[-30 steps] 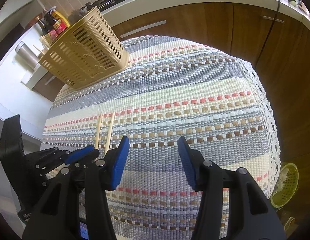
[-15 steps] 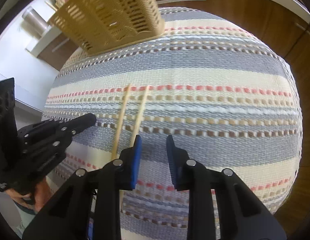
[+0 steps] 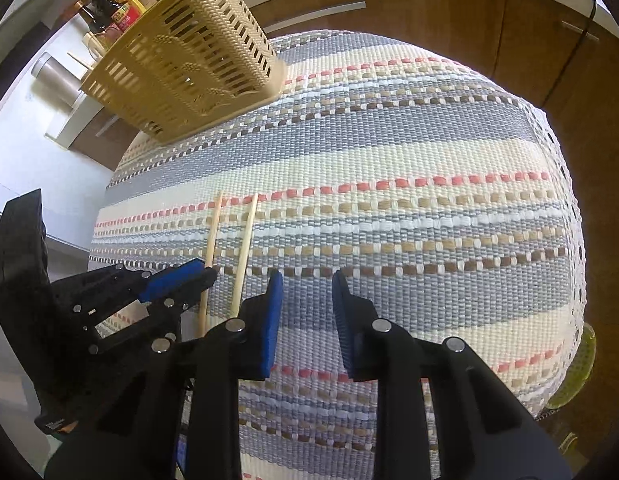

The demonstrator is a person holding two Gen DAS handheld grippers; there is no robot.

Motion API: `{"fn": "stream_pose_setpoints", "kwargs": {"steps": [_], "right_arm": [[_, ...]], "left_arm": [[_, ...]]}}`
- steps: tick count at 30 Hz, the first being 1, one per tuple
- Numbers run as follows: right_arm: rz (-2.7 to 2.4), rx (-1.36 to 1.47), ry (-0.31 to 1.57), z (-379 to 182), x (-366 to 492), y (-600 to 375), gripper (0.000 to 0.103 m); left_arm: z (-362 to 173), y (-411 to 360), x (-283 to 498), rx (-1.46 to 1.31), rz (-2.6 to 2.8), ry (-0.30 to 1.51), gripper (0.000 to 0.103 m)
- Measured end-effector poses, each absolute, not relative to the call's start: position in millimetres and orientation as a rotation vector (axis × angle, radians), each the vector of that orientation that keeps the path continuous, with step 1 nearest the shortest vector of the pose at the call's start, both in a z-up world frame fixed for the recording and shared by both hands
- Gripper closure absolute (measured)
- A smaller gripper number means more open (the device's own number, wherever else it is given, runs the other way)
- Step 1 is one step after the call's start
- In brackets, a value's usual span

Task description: Organize utensils

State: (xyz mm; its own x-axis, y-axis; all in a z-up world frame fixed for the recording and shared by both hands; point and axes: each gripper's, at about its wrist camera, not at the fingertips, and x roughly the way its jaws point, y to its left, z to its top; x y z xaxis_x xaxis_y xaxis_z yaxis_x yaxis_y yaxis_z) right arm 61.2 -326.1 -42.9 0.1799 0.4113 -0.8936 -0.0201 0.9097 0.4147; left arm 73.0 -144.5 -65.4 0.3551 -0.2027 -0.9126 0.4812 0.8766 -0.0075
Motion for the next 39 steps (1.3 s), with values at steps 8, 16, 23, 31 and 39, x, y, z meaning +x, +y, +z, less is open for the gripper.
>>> {"fn": "stream_pose_setpoints", "kwargs": {"steps": [8, 16, 23, 31, 39], "right_arm": [[0.375, 0.284, 1.409, -46.1, 61.1, -290.7, 0.080], [0.322, 0.140, 1.480, -58.1, 71.6, -240.8, 0.080], [0.255, -0.055, 1.476, -55.9, 68.9, -210.0, 0.097], [0.235, -0.015, 1.469, -55.8, 61.9, -246.6, 0.099], [0.296, 0.028, 1.442, -51.4, 56.8, -269.4, 0.099]], "left_arm": [[-55.9, -94.9, 84.1, 0.142, -0.391, 1.104, 0.103], [-52.3, -38.6, 85.7, -0.021, -0.445, 1.110, 0.103], [-46.8, -53.9, 84.9, -0.001, -0.536, 1.103, 0.088], [-65.8, -124.8, 96.9, 0.182, -0.555, 1.179, 0.088], [-71.6, -161.3, 88.4, 0.416, -0.444, 1.131, 0.100]]}}
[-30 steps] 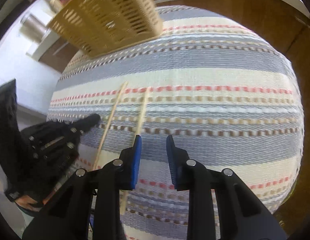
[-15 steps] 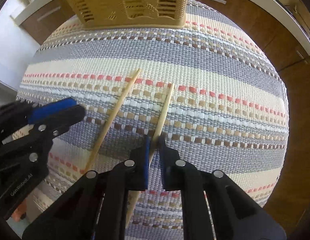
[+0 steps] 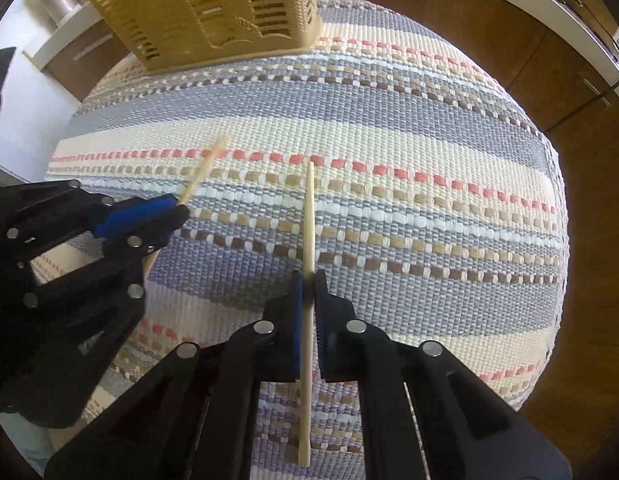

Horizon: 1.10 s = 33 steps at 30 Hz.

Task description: Organize utensils

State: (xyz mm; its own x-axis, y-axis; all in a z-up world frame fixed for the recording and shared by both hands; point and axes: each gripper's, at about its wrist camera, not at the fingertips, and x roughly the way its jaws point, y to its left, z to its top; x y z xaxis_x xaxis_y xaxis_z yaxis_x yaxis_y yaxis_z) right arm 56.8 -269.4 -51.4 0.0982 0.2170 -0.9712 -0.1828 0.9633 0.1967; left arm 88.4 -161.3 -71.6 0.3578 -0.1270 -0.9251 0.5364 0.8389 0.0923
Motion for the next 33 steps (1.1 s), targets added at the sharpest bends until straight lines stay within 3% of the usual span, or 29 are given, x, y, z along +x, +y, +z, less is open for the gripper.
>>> {"fn": "stream_pose_setpoints", "kwargs": {"steps": [6, 21, 27, 33], "right_arm": [[0.374, 0.067, 1.352, -25.9, 42.1, -300.4, 0.099], [0.463, 0.120, 0.959, 104.8, 60.4, -324.2, 0.099], [0.430, 0.113, 0.765, 153.9, 94.7, -300.9, 0.099], [0.384, 0.172, 0.577, 190.6, 135.2, -290.5, 0.099]], "left_arm": [[-45.1, -126.8, 80.4, 0.192, -0.496, 1.016, 0.100], [107.8, -38.6, 61.3, -0.085, -0.490, 0.496, 0.100], [154.8, -19.9, 89.6, -0.140, -0.400, 0.318, 0.100], [165.9, -14.4, 125.2, -0.172, -0.327, 0.178, 0.100]]}}
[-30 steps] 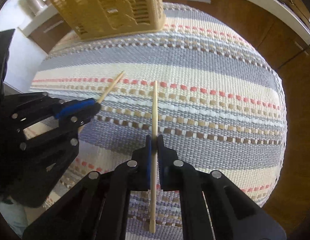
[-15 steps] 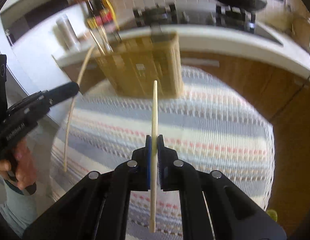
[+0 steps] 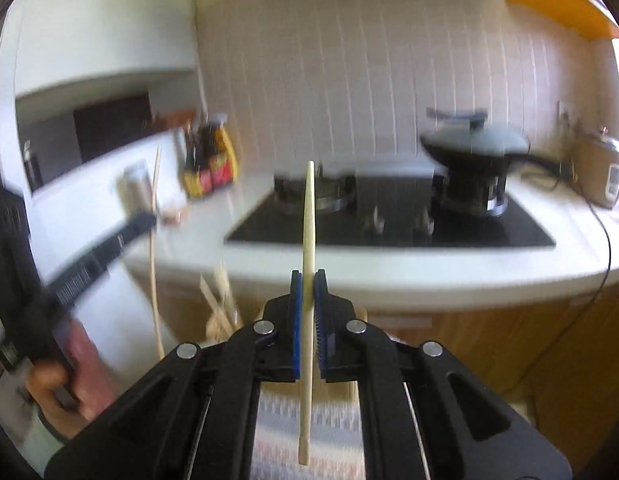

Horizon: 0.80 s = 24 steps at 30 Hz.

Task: Organize utensils
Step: 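Carry both chopsticks over the yellow basket and open both tools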

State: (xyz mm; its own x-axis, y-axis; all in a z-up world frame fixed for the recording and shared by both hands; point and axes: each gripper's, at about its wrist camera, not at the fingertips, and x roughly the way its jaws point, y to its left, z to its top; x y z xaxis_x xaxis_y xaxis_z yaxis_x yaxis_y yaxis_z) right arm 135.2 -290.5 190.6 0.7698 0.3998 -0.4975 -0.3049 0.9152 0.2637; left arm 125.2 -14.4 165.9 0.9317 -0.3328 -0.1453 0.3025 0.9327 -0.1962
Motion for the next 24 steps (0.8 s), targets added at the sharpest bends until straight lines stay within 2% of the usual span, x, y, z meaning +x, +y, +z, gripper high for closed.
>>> {"fn": "stream_pose_setpoints", "kwargs": {"steps": [6, 14, 24], "right_arm": [[0.287, 0.233, 0.431, 203.6, 174.2, -291.4, 0.099], [0.196, 0.232, 0.402, 165.0, 217.0, -274.3, 0.099], [0.148, 0.129, 0.371, 123.1, 222.6, -251.9, 0.099]], "left_arm": [[164.9, -10.5, 148.9, -0.197, -0.262, 0.062, 0.100], [140.5, -13.3, 171.1, -0.196, -0.213, 0.022, 0.100], [106.7, -21.9, 180.8, -0.167, -0.186, 0.018, 0.100]]}}
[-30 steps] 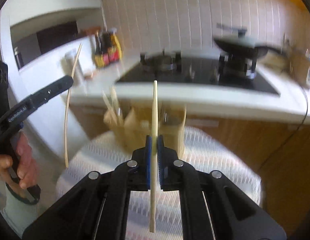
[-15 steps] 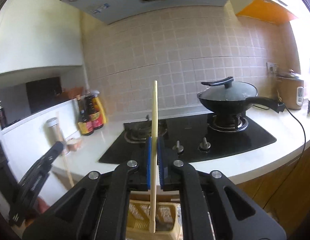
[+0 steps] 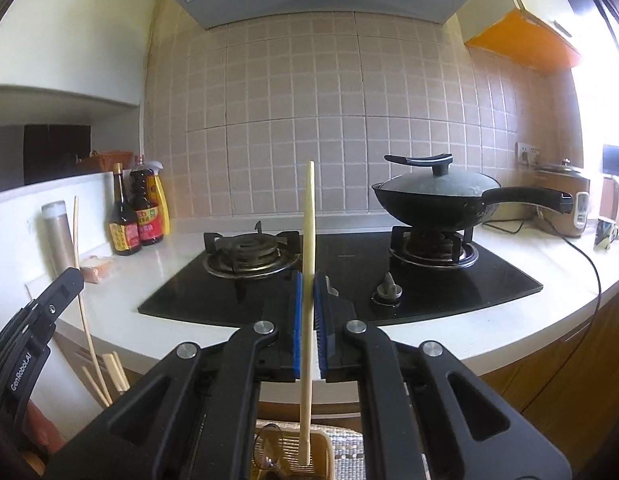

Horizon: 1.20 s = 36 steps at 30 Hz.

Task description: Organize utensils

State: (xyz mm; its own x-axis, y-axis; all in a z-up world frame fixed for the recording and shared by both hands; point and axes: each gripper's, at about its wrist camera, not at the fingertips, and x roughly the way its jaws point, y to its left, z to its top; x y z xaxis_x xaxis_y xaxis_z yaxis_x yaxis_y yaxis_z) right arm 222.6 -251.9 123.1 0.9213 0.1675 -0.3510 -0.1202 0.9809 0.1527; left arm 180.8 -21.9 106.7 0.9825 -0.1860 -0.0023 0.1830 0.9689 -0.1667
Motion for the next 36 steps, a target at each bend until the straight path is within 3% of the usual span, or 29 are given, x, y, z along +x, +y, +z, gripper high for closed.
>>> {"fn": "stream_pose_setpoints", "kwargs": {"steps": [10, 13, 14, 16, 19, 20, 23, 27, 36], "right_arm": [[0.177, 0.131, 0.372, 109.2, 200.0, -254.5, 0.098], [0.193, 0.139, 0.385, 112.0, 182.9, -259.4, 0.096], [0.198, 0.142, 0.387, 113.7, 176.7, -261.3, 0.095], [0.217, 0.150, 0.396, 117.8, 160.5, -266.3, 0.091], [0.241, 0.152, 0.398, 124.3, 134.0, -272.9, 0.065], [0.243, 0.149, 0.393, 126.1, 126.4, -274.2, 0.052], [0.264, 0.145, 0.387, 128.9, 94.7, -279.6, 0.048], [0.269, 0.146, 0.399, 120.2, 58.0, -285.2, 0.043], [0.196, 0.104, 0.418, 61.1, 5.9, -285.6, 0.029]], "left_arm": [[94.2, -14.5, 165.5, -0.186, -0.241, 0.018, 0.097], [95.9, -6.1, 153.2, -0.200, -0.257, 0.031, 0.075], [96.9, -3.1, 147.7, -0.201, -0.256, 0.032, 0.062], [101.4, 4.6, 132.7, -0.211, -0.276, 0.040, 0.054], [109.5, 12.0, 109.3, -0.199, -0.300, 0.054, 0.033], [111.3, 14.3, 100.3, -0.196, -0.304, 0.058, 0.025], [113.3, 15.8, 75.0, -0.177, -0.315, 0.069, 0.016], [106.8, 16.8, 45.7, -0.168, -0.299, 0.093, 0.008], [46.1, 6.9, 7.0, -0.097, -0.093, 0.160, 0.008]]}}
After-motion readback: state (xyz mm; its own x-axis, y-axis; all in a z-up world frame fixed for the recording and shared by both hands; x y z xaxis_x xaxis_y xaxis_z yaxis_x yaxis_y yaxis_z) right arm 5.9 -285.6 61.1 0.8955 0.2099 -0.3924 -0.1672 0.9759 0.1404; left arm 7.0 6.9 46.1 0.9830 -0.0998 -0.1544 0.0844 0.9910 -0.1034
